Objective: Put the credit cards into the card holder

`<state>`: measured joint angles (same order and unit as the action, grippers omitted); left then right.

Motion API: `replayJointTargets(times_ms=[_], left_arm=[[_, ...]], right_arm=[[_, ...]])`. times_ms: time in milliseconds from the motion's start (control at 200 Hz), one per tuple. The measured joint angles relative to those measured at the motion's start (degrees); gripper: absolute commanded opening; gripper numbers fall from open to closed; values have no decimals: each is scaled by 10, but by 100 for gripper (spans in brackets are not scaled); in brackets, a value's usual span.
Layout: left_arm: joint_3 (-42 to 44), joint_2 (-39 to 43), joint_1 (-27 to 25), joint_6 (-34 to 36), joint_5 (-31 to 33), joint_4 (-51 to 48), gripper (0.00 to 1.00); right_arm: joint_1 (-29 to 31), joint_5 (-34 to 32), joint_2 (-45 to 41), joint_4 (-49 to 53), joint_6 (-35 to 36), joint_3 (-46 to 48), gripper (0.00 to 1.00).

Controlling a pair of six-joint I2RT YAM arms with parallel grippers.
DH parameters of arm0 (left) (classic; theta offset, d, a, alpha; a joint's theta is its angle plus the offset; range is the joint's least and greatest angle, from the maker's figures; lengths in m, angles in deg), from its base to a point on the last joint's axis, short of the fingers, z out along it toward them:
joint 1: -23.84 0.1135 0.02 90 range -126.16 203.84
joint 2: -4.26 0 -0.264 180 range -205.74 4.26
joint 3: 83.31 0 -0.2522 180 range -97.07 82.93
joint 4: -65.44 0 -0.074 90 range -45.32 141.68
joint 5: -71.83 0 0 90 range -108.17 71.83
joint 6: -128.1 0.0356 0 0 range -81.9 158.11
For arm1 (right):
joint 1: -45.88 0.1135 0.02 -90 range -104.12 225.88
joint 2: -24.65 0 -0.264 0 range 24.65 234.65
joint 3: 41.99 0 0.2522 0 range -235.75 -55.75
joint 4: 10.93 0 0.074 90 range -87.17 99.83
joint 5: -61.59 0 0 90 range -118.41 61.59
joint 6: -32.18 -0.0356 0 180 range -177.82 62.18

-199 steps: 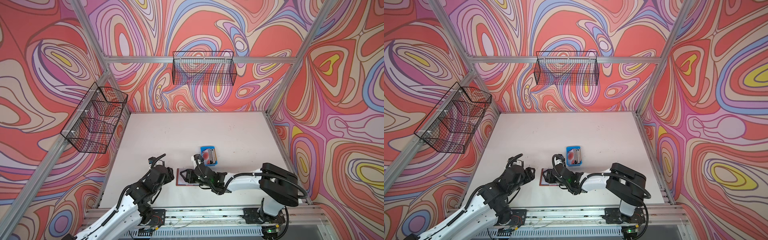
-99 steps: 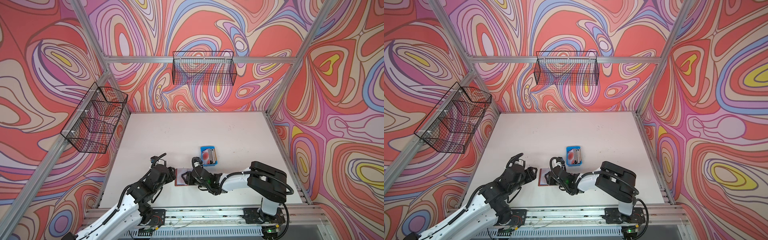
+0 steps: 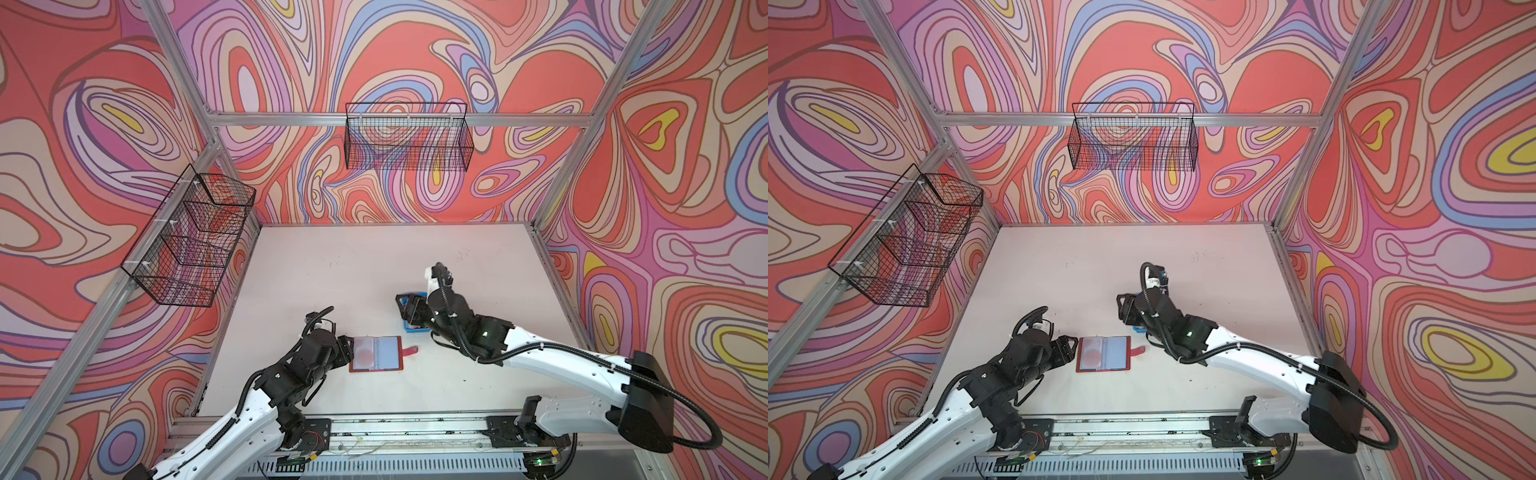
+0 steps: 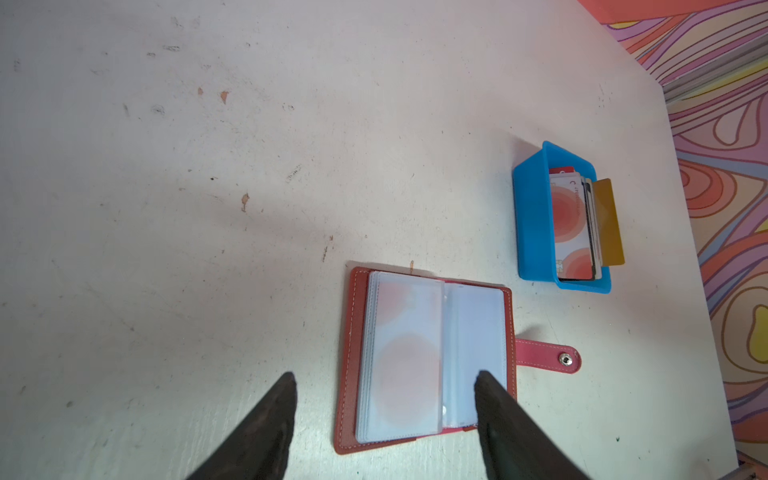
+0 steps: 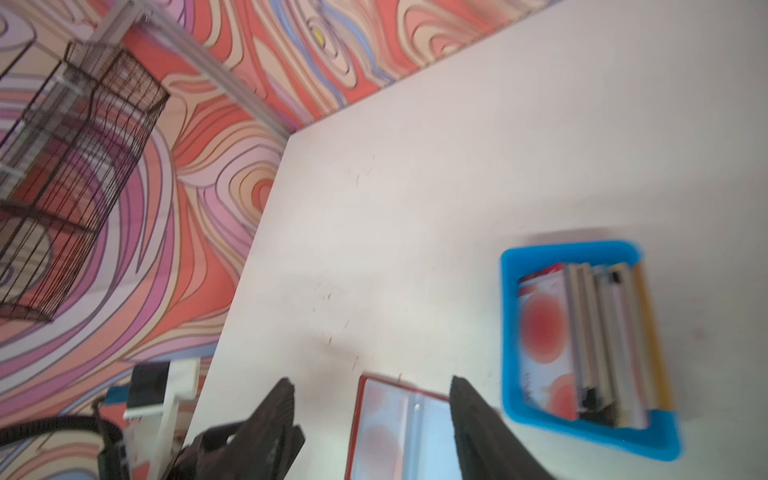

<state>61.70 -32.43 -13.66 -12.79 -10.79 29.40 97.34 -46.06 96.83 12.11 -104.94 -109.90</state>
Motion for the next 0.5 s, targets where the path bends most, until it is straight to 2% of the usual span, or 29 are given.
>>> replayJointTargets(times_ms=[160,230,325,501], left_arm=[[0,-19,0,5,-14,14,70],[0,-30,0,8,-20,19,69],[0,-44,0,12,-26,26,69],[0,-64,0,12,-33,37,69]], right_arm=[[-86,-1,21,68,43,-10,57],[-108,5,53,90,60,-13,51],[-120,9,111,124,84,-32,43],[-120,19,202,152,115,-71,38]])
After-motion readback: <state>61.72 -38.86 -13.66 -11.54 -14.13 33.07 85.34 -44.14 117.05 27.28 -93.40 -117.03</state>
